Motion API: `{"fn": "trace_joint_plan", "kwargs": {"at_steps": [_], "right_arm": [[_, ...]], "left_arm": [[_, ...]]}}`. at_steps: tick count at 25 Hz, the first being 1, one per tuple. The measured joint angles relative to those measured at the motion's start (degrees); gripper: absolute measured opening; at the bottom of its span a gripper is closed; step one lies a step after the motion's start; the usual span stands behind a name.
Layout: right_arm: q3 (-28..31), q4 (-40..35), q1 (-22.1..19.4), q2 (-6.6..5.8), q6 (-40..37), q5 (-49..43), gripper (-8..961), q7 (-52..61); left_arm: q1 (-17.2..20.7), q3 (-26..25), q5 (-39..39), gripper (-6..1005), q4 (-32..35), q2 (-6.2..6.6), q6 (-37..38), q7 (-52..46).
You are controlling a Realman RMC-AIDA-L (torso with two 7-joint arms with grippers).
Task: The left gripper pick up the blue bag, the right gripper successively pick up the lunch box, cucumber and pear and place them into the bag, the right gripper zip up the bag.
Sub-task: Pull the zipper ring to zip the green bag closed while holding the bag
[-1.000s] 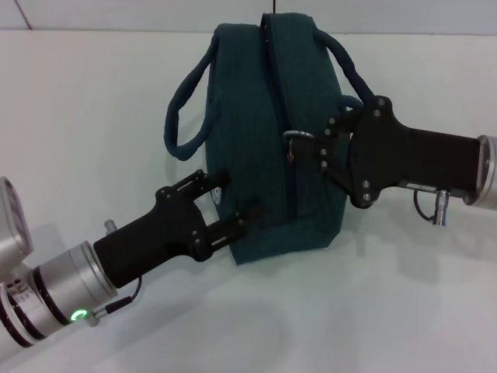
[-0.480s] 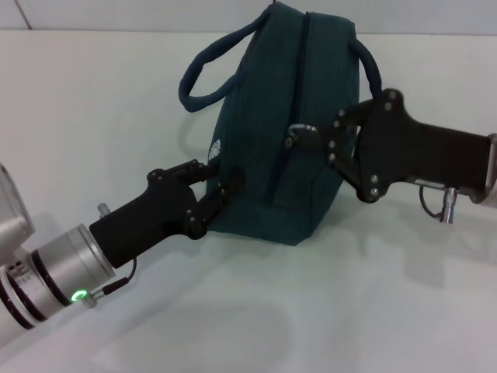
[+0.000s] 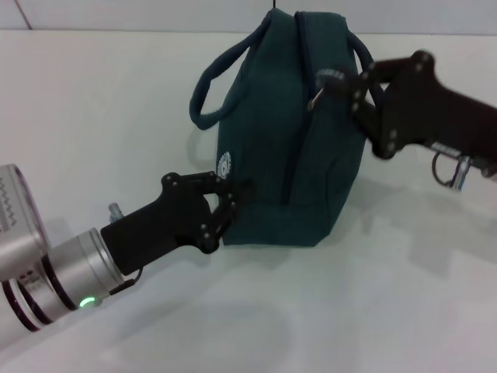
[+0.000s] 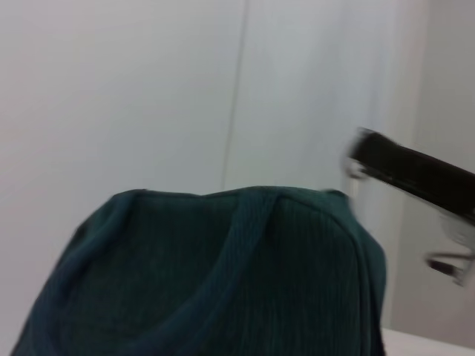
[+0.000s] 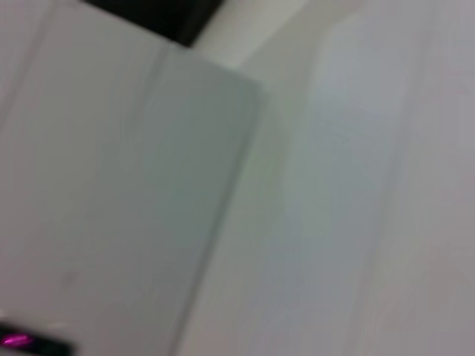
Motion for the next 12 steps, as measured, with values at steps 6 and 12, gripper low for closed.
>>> {"fn": "trace_joint_plan", "kwargs": {"at_steps": [6,12], "right_arm": [[0.26,2.5,-0.04,0.0,1.11,7.52,14,-1.71],[-0.77,4.36,-0.37,-0.04,4.02,15.36,14,-3.87]], "left_arm": [[-1.15,0.08,2.82,112,0.02,0.2,-0.08,0.75],[-1.45,-0.24,3.24,76,0.29,0.58,0.21,1.11]]}}
